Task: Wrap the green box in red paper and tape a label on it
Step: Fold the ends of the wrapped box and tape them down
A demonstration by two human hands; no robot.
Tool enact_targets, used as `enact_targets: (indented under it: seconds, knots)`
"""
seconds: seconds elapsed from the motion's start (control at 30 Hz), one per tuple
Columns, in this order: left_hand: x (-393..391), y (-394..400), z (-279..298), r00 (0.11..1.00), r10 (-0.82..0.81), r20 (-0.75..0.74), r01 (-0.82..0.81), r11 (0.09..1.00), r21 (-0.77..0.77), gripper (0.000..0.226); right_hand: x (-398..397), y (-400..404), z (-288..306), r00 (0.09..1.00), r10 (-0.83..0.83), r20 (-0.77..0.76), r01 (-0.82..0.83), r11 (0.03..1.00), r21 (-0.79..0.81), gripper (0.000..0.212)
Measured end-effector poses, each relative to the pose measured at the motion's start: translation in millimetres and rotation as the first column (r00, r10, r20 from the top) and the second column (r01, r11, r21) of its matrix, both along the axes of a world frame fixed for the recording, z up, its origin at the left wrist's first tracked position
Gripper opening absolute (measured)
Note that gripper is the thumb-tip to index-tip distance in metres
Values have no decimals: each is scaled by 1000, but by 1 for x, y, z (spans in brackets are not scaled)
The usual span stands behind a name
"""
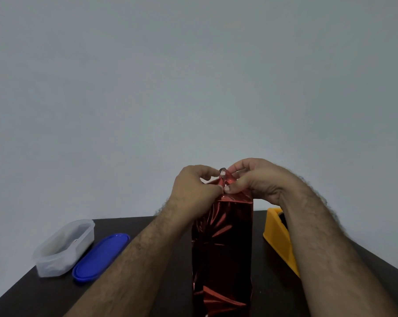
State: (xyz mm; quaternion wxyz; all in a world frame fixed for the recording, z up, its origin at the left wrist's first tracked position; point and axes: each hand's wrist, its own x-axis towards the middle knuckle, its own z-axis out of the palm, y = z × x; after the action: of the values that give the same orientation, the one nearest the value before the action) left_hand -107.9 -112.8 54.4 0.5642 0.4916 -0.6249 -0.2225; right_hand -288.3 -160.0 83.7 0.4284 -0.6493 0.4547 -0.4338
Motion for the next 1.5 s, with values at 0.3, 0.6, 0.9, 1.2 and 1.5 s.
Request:
enact_targets:
  seconds: [0.3,0.6,0.9,1.2,1.5]
  knots:
    - [13,-3,7,960,-140,-245,192,960,206,72,4,-8,-8,986,93,140,-103,993,63,53]
    - [28,-1,13,980,132,150,-113,985,-129,65,24,-21,-19,957,63,285,-101,987,123,48]
    - [25,0,13,906,144,397,-97,986,-136,13,34,-26,-25,922,78,378,-146,977,153,37]
    - [26,3,16,823,103,559,-18,988,-156,20,12,-11,-31,963,-109,246,100,994,50,19]
    - [24,4,13,781,123,612,-30,987,-159,23,-85,3,-47,654,-634,-413,593,768,-240,16]
